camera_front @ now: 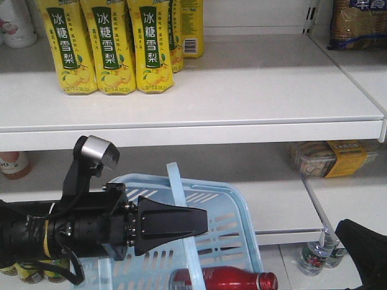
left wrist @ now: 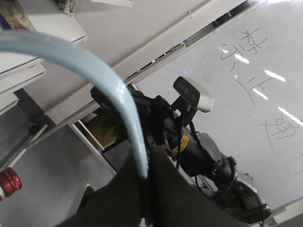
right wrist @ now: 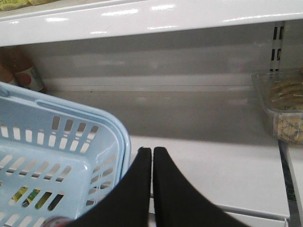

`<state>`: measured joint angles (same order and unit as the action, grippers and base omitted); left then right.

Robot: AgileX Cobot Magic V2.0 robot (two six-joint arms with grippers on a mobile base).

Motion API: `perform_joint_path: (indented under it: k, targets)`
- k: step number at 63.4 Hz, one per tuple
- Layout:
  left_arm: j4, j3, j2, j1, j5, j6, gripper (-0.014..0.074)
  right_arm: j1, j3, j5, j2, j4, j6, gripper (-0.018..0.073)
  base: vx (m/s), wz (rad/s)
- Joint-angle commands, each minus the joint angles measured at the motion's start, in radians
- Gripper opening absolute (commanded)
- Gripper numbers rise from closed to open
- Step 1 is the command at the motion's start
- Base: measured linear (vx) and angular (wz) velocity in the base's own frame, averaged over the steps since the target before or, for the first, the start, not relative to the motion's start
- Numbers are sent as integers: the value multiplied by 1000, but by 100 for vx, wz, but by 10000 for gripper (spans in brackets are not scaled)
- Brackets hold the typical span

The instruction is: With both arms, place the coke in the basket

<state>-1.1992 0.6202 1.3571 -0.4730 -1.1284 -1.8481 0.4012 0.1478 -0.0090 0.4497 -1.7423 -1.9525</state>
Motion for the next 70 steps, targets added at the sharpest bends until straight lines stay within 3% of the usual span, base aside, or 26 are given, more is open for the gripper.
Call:
perform_joint_path:
  k: [1,8,22,28,33,38,53,70]
  targets:
    - [128,29,-39,-3,-110,114,-6,0,28,25,4,-37,12,-5,0,0]
    - [148,29,-39,-3,-45,199,-6,0,28,25,4,-37,12,-5,0,0]
    - [234,26,-39,-3,17,491,-6,0,28,25,4,-37,12,-5,0,0]
    - [351,2,-39,-5,17,652,-6,0,28,25,4,-37,12,-5,0,0]
    - [523,-39,-40,-28,23,777,-6,0,28,25,4,-37,12,-5,0,0]
    - [633,-86,-54,-55,39,873,-6,0,28,25,4,-37,12,-5,0,0]
    - [729,-180,-182,-115,201,1113,-6,0,28,25,4,-37,12,-5,0,0]
    - [1026,-229,-339,-143,451,1383,-6,0,28,25,4,-37,16,-5,0,0]
